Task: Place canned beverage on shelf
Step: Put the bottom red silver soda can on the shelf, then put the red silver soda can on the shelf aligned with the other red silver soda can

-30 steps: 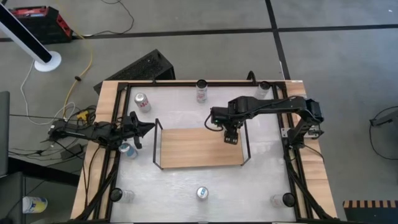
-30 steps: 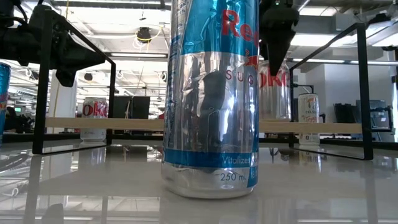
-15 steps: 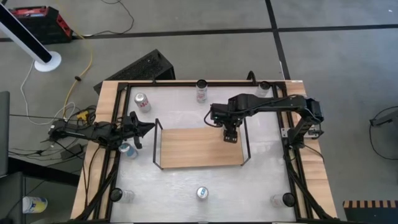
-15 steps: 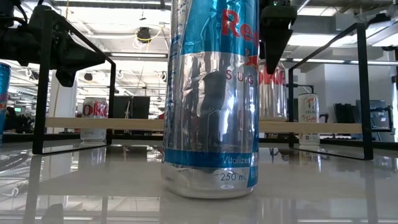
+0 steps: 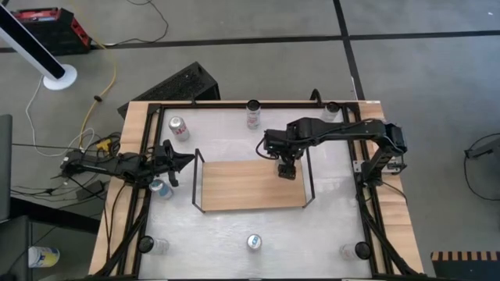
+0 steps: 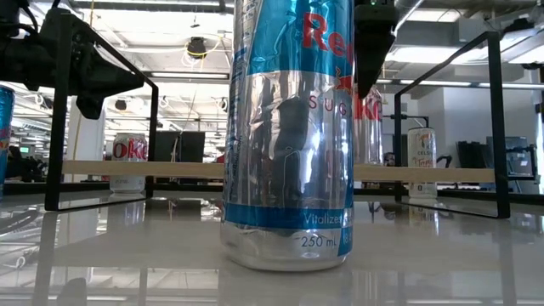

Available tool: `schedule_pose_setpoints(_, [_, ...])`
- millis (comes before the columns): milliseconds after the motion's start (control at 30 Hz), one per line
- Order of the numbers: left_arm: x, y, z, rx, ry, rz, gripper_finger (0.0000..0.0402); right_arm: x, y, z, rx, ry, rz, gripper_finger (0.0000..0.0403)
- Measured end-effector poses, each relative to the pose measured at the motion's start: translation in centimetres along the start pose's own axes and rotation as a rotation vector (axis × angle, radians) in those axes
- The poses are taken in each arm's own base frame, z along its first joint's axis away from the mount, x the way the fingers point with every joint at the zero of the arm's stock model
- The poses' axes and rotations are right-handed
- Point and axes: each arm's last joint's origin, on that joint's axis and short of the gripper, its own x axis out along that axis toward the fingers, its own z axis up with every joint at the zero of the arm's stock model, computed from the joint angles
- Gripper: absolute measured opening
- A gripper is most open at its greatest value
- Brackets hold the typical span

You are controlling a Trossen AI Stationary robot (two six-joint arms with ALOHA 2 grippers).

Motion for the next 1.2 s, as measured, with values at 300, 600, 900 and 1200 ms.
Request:
schedule_pose_setpoints(300, [0.0, 0.0, 0.0, 0.0, 0.0, 0.0, 0.0005, 0.0, 0.5, -0.1, 0.003, 0.0, 0.001, 0.0367])
schedule_pose_setpoints(600, [0.0, 0.0, 0.0, -0.001, -0.001, 0.0, 0.0005, -0.8, 0.4, -0.3, 0.017, 0.029, -0.005, 0.0367])
schedule_pose_setpoints(900, [0.0, 0.0, 0.0, -0.001, -0.002, -0.001, 0.0005, -3.7, 0.4, 0.2, 0.038, -0.02, 0.004, 0.0368])
schedule_pose_setpoints(1200, [0.0, -0.1, 0.1, -0.006, -0.006, -0.018, 0.0005, -8.5, 1.1, 0.0, 0.044, -0.118, -0.035, 0.0368])
